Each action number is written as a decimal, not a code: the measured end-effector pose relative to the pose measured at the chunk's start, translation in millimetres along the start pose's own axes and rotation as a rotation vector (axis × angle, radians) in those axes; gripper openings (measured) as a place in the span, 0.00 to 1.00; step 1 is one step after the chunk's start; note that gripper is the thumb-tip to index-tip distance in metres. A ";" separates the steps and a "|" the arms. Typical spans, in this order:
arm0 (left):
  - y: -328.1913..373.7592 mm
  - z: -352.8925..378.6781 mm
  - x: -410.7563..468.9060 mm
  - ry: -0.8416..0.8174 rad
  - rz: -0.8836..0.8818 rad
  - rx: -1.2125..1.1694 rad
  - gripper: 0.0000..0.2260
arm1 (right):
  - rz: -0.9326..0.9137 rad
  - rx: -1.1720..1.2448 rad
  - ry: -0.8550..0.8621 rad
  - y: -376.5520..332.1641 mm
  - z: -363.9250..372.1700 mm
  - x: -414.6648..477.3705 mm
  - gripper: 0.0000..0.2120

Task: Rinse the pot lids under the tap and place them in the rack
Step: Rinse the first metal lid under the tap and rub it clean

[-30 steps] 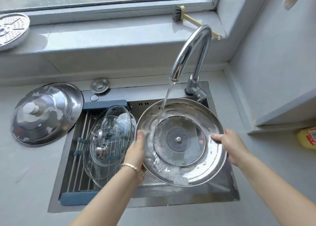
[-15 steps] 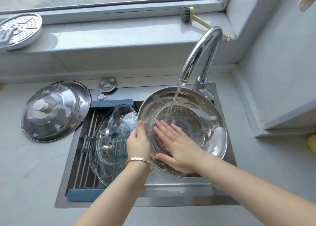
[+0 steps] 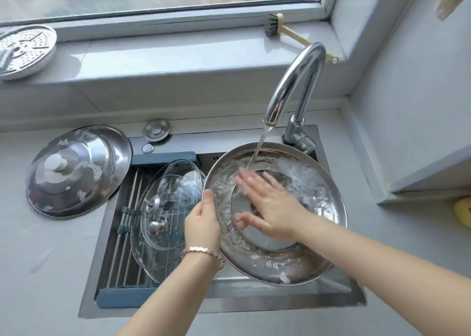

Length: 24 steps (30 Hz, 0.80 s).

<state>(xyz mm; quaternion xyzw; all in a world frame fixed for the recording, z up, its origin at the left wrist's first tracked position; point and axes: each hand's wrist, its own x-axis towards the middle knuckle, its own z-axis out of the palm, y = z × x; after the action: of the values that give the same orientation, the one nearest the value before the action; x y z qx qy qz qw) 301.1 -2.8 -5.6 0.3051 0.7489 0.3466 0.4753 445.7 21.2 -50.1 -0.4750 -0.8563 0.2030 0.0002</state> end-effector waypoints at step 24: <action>90.5 7.6 -17.4 0.229 0.807 1.215 0.14 | 0.479 0.423 -0.140 -4.3 38.7 -47.1 0.17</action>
<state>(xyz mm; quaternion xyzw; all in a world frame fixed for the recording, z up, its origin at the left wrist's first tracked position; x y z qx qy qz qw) 326.0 37.2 74.0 0.7283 0.6832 0.0481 -0.0230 460.6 -32.6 -75.0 -0.6372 -0.6571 0.4027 -0.0078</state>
